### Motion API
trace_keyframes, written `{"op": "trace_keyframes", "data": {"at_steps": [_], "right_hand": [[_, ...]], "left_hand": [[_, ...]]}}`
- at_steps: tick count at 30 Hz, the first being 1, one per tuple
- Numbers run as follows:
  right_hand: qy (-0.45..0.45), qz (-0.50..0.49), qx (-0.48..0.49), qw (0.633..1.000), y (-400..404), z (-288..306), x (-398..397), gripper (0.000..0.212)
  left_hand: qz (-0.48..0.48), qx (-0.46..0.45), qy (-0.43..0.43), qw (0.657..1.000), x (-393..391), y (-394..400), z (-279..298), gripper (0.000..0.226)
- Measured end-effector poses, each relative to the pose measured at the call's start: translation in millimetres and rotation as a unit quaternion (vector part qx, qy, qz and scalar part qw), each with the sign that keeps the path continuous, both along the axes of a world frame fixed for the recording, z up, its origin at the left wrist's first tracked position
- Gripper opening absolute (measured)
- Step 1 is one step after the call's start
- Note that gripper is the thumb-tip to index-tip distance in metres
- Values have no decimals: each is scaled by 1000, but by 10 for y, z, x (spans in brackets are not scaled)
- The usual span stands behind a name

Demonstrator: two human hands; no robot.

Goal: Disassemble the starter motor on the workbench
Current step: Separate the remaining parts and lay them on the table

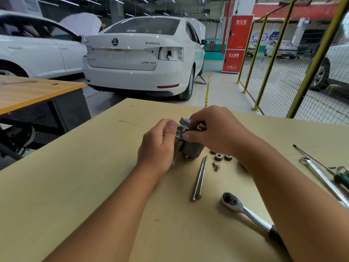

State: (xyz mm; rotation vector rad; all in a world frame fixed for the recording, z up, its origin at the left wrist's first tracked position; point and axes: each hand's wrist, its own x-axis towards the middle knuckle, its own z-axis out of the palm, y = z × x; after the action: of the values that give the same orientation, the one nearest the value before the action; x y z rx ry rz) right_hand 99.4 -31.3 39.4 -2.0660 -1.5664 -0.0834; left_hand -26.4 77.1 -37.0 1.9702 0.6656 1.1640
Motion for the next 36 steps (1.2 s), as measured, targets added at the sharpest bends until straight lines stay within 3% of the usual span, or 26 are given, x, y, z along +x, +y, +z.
{"op": "trace_keyframes", "data": {"at_steps": [3, 7, 10, 14, 18, 21, 25, 29, 31, 33, 36], "right_hand": [[47, 25, 5, 999, -39, 28, 47, 13], [31, 8, 38, 999, 0, -39, 12, 41], [17, 8, 20, 1000, -4, -28, 1, 28], [120, 50, -11, 991, -81, 31, 98, 8], [114, 48, 18, 992, -45, -22, 53, 34], [55, 29, -7, 998, -33, -7, 26, 22], [137, 56, -16, 989, -87, 14, 111, 6], [101, 49, 9, 994, -38, -31, 65, 32], [72, 45, -5, 996, -43, -13, 44, 22], [110, 61, -17, 992, -72, 6, 101, 11], [143, 80, 11, 986, -91, -9, 106, 32]], "left_hand": [[1, 5, 1, 1000, 6, -8, 5, 47], [-10, 4, -4, 1000, 4, -7, 3, 55], [-6, 5, -10, 1000, 6, 2, -2, 52], [5, 14, -4, 1000, 5, -10, -1, 49], [-8, 20, 5, 1000, -1, -15, 5, 52], [-3, 16, 6, 1000, -1, -17, 9, 51], [2, 16, 8, 1000, -11, -30, 11, 49], [-9, 17, 14, 1000, -23, -29, 11, 51], [-5, 15, 9, 1000, -16, -29, 12, 51], [0, 18, 3, 1000, -12, -35, 12, 54], [-5, 30, 3, 1000, -22, -41, 11, 61]]}}
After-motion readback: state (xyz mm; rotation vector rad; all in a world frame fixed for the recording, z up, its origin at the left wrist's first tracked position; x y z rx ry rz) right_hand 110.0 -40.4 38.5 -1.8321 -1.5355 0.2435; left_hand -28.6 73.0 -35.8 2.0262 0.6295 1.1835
